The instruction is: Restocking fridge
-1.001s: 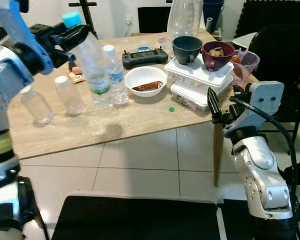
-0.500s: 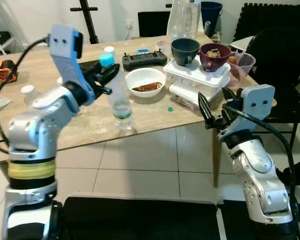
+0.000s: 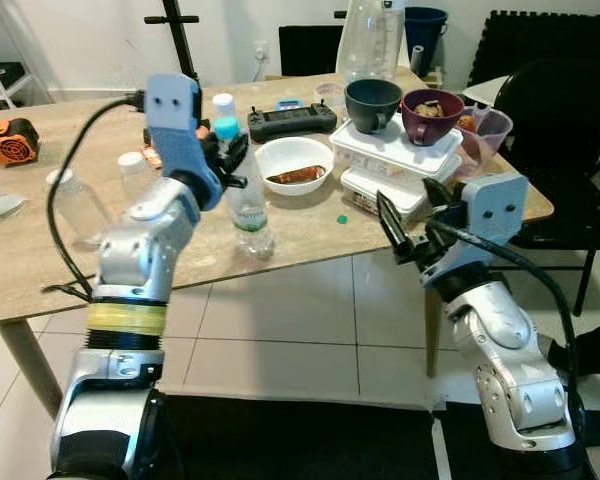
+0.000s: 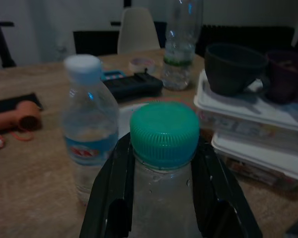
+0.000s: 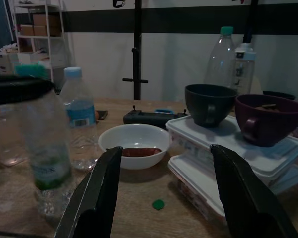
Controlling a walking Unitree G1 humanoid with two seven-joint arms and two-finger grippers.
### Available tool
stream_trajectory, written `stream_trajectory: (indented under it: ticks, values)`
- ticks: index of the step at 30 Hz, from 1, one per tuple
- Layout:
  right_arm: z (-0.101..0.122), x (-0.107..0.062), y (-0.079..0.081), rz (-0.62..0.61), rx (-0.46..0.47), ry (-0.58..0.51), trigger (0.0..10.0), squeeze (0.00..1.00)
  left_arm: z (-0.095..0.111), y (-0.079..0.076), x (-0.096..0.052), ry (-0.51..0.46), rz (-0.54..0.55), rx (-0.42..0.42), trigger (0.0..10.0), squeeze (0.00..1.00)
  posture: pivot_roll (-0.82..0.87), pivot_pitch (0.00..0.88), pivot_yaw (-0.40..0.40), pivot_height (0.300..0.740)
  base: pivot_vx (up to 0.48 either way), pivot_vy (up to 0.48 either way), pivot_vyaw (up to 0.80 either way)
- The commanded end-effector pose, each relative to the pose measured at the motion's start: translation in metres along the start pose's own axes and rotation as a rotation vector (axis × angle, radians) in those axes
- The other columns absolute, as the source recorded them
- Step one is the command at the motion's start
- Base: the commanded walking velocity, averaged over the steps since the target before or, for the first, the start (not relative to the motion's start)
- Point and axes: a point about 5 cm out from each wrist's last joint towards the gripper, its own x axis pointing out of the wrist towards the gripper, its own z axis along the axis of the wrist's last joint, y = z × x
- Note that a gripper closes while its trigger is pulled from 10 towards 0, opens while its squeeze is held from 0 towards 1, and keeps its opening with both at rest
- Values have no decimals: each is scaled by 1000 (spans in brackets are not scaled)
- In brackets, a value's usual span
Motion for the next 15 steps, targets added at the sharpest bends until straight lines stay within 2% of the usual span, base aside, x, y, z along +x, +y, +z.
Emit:
stream_trajectory:
  ticks: [1,3,7,15]
  values:
    - [-2,-3,1,3,8,11,10000,0,-1,-13,7,-10,-43,18,10000,0,-91,157,6,721,0,0,0]
    - [-2,-2,2,10,10,13,10000,0,-10,-24,13,21,-71,28,10000,0,-90,160,3,721,0,0,0]
    - [-2,0,3,20,12,14,10000,0,-16,-34,17,19,-88,29,10000,0,-85,161,-1,721,0,0,0]
    - [-3,2,5,23,18,12,10000,0,-24,-41,21,23,-107,36,10000,0,-80,166,1,721,0,0,0]
